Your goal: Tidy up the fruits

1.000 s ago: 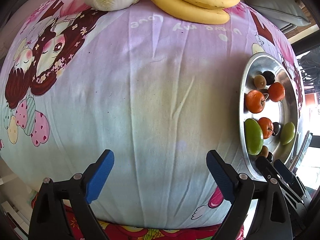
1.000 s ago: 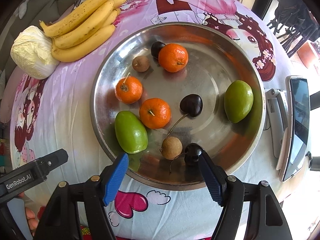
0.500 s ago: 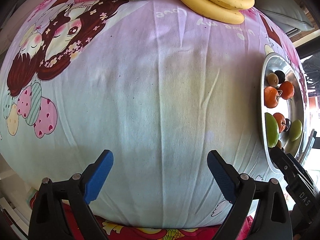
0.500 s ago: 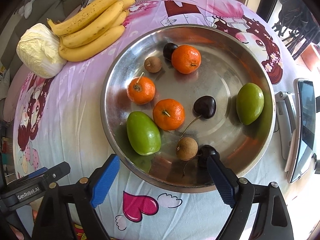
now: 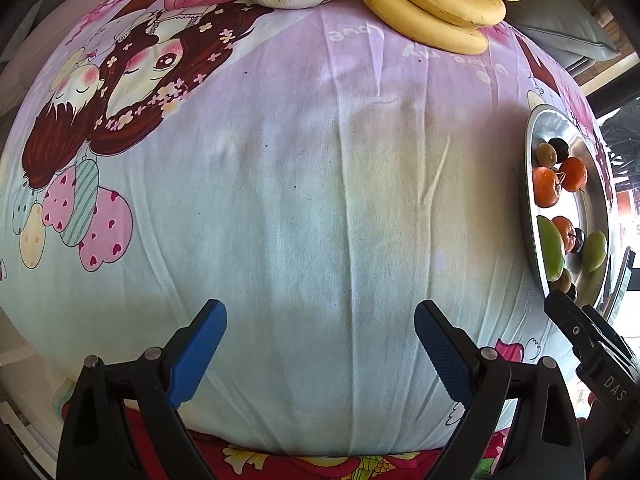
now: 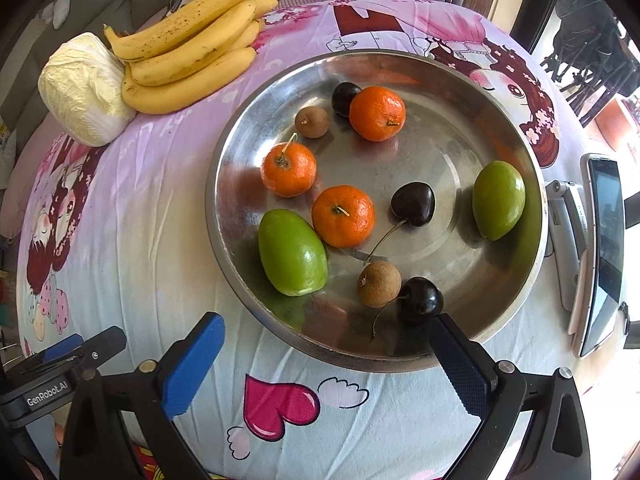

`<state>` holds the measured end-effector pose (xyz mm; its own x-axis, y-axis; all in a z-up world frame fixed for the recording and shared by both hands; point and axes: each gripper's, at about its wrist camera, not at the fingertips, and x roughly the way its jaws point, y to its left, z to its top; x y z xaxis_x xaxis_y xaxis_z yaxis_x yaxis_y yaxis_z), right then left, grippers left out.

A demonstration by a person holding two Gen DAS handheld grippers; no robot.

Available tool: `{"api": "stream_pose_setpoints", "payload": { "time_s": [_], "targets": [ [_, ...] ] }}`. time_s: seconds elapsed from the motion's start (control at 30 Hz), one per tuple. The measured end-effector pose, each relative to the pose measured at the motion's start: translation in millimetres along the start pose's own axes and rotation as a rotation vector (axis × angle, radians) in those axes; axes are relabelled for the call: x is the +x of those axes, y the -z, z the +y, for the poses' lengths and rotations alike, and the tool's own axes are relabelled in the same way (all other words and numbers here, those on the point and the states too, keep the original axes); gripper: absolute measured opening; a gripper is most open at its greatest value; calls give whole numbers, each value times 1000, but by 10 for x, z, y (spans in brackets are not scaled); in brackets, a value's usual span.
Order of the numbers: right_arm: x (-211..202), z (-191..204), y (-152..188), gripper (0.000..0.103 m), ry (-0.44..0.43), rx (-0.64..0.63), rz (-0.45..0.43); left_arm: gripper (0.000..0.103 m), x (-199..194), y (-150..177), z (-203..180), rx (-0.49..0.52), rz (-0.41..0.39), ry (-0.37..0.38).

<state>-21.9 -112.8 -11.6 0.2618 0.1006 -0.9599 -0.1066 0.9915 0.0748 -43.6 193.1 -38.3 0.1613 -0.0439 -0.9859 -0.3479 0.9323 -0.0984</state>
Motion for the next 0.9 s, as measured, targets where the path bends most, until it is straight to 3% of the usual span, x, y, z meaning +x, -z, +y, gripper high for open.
{"api": "stream_pose_setpoints", "payload": {
  "time_s": [0.37, 0.5, 0.7, 0.9],
  "targets": [
    [-93, 128, 211, 103, 27, -45, -50, 95, -275, 526, 157, 7, -59, -66],
    [-129, 153, 292, 103, 34, -55, -70, 95, -310, 629, 227, -1, -77, -70],
    [-156, 182, 405, 103, 42, -69, -96, 95, -256, 777, 336, 22, -115, -137],
    [-143, 207, 524, 103, 54, -76, -111, 95, -256, 935, 446, 12, -126, -130]
  ]
}}
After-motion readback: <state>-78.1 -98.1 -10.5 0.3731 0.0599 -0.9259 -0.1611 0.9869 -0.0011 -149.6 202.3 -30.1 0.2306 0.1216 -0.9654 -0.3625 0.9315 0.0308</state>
